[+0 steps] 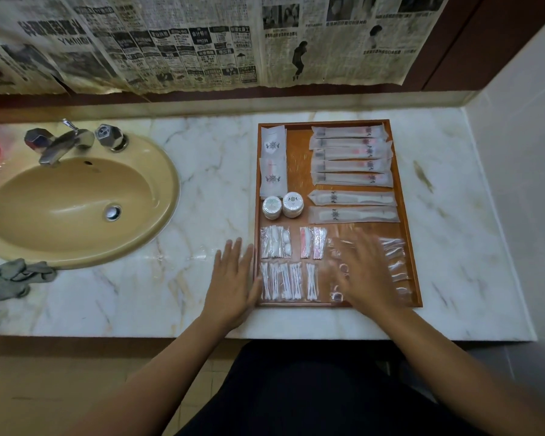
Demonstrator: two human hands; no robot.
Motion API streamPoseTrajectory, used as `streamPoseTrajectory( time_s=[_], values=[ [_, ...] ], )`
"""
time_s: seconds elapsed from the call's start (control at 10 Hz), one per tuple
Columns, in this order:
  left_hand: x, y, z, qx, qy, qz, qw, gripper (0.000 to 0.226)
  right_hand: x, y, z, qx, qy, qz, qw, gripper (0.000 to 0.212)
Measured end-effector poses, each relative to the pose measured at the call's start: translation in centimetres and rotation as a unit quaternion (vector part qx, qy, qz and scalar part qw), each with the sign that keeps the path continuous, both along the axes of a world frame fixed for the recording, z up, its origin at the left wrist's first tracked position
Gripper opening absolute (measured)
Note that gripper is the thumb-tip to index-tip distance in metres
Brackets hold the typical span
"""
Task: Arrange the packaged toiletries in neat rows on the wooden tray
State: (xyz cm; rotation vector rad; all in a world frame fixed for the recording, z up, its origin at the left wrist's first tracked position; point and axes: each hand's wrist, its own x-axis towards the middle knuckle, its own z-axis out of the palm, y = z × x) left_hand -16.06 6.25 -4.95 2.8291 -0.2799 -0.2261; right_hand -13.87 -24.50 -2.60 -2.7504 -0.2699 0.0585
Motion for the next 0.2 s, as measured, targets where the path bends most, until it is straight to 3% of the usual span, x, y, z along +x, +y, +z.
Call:
streamPoseTrajectory(
  time_s=[0.2],
  values=[
    [0.0,3.3,-2.3,0.023,0.051,0.054,0.997,0.067,-1.1,-10.7,-1.6,-0.028,0.125,-0.222,0.967,0.074]
  ],
)
